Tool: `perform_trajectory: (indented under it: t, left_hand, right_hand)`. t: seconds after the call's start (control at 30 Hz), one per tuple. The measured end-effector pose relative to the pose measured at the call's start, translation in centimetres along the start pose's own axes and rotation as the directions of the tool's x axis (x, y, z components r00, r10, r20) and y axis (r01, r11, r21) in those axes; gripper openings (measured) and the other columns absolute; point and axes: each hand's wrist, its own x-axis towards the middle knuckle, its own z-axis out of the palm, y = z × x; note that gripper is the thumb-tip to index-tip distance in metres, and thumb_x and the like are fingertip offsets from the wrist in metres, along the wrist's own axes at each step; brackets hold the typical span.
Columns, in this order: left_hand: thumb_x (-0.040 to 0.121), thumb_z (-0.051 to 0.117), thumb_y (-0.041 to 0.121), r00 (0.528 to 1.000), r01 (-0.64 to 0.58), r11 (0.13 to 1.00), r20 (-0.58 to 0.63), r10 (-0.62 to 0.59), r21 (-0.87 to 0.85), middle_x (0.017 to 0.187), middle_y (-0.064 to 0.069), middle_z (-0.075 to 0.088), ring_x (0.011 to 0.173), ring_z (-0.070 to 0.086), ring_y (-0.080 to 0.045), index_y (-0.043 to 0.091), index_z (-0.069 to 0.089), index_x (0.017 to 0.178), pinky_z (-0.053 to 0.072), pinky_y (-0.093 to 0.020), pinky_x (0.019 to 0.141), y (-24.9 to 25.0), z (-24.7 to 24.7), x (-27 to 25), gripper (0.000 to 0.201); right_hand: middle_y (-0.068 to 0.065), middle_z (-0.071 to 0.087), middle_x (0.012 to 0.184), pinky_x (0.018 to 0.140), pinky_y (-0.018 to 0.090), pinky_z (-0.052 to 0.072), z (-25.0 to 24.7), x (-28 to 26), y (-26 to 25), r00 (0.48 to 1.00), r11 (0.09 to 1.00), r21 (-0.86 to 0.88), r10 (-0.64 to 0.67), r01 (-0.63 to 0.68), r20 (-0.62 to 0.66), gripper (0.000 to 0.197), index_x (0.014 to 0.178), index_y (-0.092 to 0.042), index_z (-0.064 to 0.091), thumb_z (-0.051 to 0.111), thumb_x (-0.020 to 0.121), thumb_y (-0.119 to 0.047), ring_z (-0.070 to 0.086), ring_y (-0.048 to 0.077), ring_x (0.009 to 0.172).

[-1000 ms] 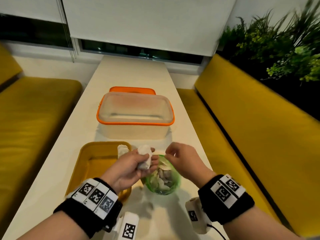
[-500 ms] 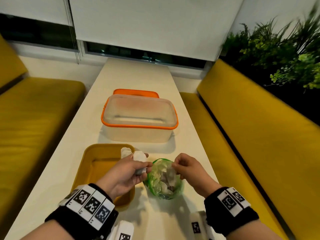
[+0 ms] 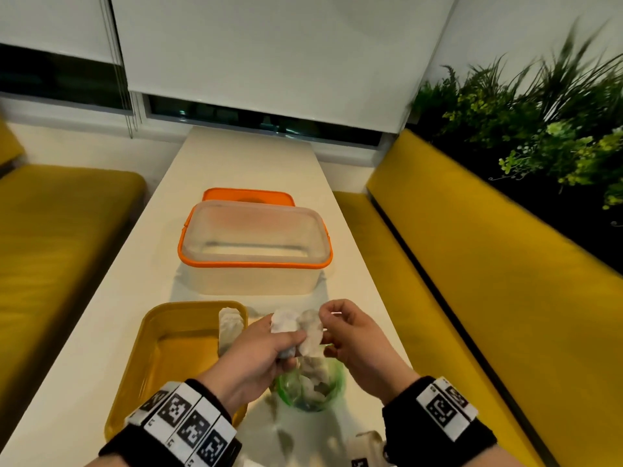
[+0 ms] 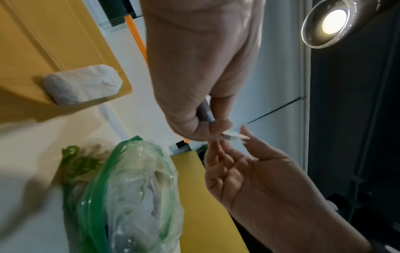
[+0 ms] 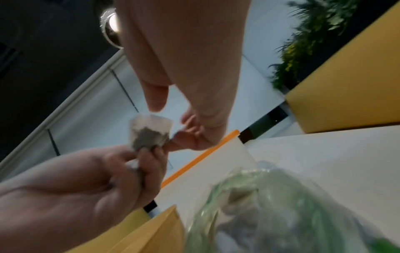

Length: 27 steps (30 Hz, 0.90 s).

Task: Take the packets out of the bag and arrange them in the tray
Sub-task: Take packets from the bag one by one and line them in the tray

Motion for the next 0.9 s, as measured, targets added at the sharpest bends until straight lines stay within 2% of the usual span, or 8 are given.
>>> perform_trajectory:
  t: [0.07, 0.2, 0.43, 0.57, 0.63, 0.73, 0.8, 0.9]
  left_hand:
    - [0.086, 0.062, 0.001, 0.997, -0.035, 0.996, -0.065, 0.030, -0.085, 0.083, -0.008, 0.070, 0.070, 0.061, -0.017, 0.006, 0.063, 0.106, 0.049, -0.018, 0.047, 0.2, -0.3, 0.5, 0.021]
    - [0.086, 0.061, -0.002, 0.996, -0.068, 0.982, -0.075, 0.055, -0.176, 0.088, -0.013, 0.070, 0.071, 0.065, -0.018, 0.003, 0.060, 0.112, 0.053, -0.020, 0.051, 0.1, -0.7, 0.7, 0.026]
    - [0.089, 0.054, -0.004, 0.985, -0.159, 0.899, -0.121, 0.120, -0.407, 0.088, -0.016, 0.070, 0.071, 0.070, -0.018, 0.000, 0.061, 0.108, 0.057, -0.022, 0.057, 0.9, 0.3, 0.4, 0.020]
    - [0.089, 0.054, -0.005, 0.990, -0.114, 0.903, -0.119, 0.071, -0.414, 0.078, -0.015, 0.064, 0.073, 0.064, -0.020, -0.002, 0.058, 0.097, 0.059, -0.023, 0.059, 1.6, -0.2, 0.2, 0.009]
    - [0.090, 0.054, -0.005, 0.996, -0.061, 0.908, -0.090, 0.026, -0.415, 0.074, -0.014, 0.062, 0.069, 0.062, -0.019, 0.000, 0.057, 0.090, 0.058, -0.023, 0.055, 1.6, -0.8, 0.0, 0.006]
    - [0.091, 0.055, 0.003, 0.998, 0.025, 0.913, -0.037, -0.045, -0.407, 0.089, -0.016, 0.068, 0.075, 0.064, -0.022, 0.001, 0.060, 0.100, 0.058, -0.026, 0.058, 1.1, -1.8, -0.1, 0.012]
    - [0.093, 0.055, 0.021, 0.991, 0.132, 0.921, 0.043, -0.125, -0.367, 0.106, -0.017, 0.070, 0.090, 0.067, -0.028, 0.000, 0.062, 0.111, 0.057, -0.036, 0.076, 0.9, -1.8, -0.3, 0.028]
    - [0.092, 0.047, 0.049, 0.958, 0.266, 0.914, 0.187, -0.217, -0.307, 0.100, -0.016, 0.071, 0.081, 0.069, -0.025, 0.004, 0.066, 0.105, 0.054, -0.037, 0.080, 1.0, -1.3, -0.9, 0.050]
  right_hand:
    - [0.007, 0.062, 0.082, 0.056, 0.024, 0.045, 0.3, -0.1, 0.6, 0.999, 0.997, -0.060, 0.037, -0.039, -0.036, 0.025, 0.101, -0.006, 0.056, 0.069, 0.085, -0.020, 0.060, 0.015, 0.067]
    - [0.008, 0.063, 0.074, 0.057, 0.022, 0.045, 0.7, -0.2, 0.6, 0.999, 0.981, -0.192, -0.024, 0.019, -0.025, 0.010, 0.084, -0.006, 0.061, 0.069, 0.083, -0.013, 0.061, 0.014, 0.067]
    - [0.007, 0.063, 0.075, 0.058, 0.022, 0.045, 1.9, 0.5, -1.8, 0.992, 0.930, -0.344, -0.115, 0.127, 0.055, 0.011, 0.080, -0.012, 0.058, 0.068, 0.083, -0.013, 0.063, 0.013, 0.068]
    - [0.007, 0.063, 0.067, 0.060, 0.029, 0.045, 1.9, 1.2, -3.4, 0.972, 0.928, -0.318, -0.226, 0.193, -0.070, 0.018, 0.068, -0.014, 0.056, 0.068, 0.076, -0.004, 0.064, 0.021, 0.070]
    - [0.009, 0.063, 0.065, 0.059, 0.029, 0.043, 1.3, 1.0, -4.9, 0.966, 0.897, -0.382, -0.256, 0.223, -0.038, 0.020, 0.068, -0.013, 0.057, 0.068, 0.074, 0.003, 0.060, 0.022, 0.065]
    - [0.008, 0.062, 0.065, 0.055, 0.020, 0.043, 0.9, -0.1, -7.1, 0.960, 0.805, -0.538, -0.136, 0.252, 0.246, 0.016, 0.073, -0.011, 0.063, 0.067, 0.077, 0.004, 0.055, 0.013, 0.058]
    - [0.006, 0.062, 0.068, 0.057, 0.018, 0.045, 1.0, -0.7, -8.3, 0.927, 0.718, -0.636, -0.034, 0.283, 0.374, 0.013, 0.077, -0.012, 0.066, 0.066, 0.081, 0.000, 0.055, 0.010, 0.060]
    - [-0.003, 0.063, 0.074, 0.065, 0.023, 0.046, 2.0, -0.5, -8.7, 0.915, 0.428, -0.828, 0.006, 0.363, 0.404, 0.007, 0.081, -0.020, 0.065, 0.066, 0.084, -0.013, 0.055, 0.009, 0.067]
